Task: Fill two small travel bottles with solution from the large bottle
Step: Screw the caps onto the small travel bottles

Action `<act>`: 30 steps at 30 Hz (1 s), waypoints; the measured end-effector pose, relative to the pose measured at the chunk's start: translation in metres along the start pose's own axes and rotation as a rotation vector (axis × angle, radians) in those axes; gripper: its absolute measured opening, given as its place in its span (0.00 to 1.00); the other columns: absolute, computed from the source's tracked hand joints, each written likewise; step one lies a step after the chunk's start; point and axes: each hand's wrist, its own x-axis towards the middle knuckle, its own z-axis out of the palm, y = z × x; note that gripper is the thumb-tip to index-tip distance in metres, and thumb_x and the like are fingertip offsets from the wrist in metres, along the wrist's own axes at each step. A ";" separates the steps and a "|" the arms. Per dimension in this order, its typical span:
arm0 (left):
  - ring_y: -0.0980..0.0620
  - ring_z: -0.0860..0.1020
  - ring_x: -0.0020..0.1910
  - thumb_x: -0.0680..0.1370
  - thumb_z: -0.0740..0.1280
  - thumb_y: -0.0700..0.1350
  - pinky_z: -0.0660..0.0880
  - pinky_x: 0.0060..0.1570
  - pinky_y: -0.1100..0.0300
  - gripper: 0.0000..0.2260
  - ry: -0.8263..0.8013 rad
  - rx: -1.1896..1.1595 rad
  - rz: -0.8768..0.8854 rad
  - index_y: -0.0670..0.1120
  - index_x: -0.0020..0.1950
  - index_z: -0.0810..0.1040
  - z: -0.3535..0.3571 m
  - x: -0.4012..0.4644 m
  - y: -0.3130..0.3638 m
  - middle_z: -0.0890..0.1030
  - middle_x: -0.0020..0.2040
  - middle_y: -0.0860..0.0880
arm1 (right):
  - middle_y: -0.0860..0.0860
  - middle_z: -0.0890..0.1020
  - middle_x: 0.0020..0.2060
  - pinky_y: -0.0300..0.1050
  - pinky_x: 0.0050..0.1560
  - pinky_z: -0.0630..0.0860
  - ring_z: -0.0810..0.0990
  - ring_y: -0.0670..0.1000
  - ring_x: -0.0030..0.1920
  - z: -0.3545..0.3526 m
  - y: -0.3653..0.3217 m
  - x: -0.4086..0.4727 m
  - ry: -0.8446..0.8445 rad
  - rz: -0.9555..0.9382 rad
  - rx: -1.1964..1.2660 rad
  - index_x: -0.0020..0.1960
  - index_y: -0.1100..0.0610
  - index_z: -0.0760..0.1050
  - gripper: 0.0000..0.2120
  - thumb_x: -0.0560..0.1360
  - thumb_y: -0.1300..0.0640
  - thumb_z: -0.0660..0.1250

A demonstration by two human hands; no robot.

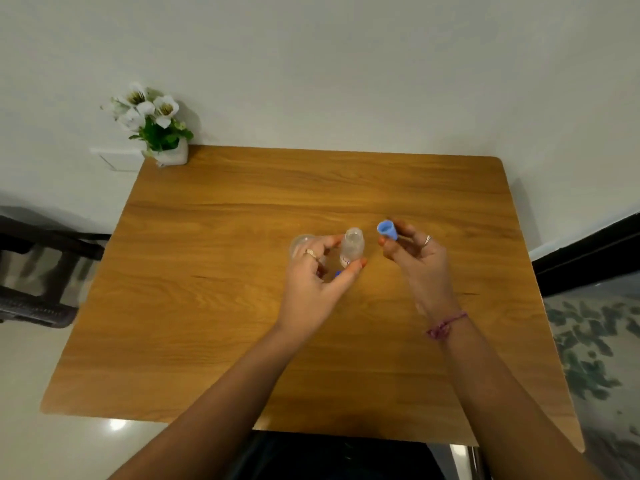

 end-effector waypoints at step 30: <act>0.55 0.81 0.51 0.71 0.75 0.50 0.77 0.50 0.62 0.17 0.085 -0.269 0.190 0.48 0.59 0.80 -0.145 0.139 0.146 0.83 0.51 0.51 | 0.45 0.81 0.56 0.37 0.61 0.73 0.80 0.43 0.55 0.145 -0.321 0.051 -0.456 -0.690 -0.752 0.64 0.52 0.74 0.18 0.75 0.61 0.67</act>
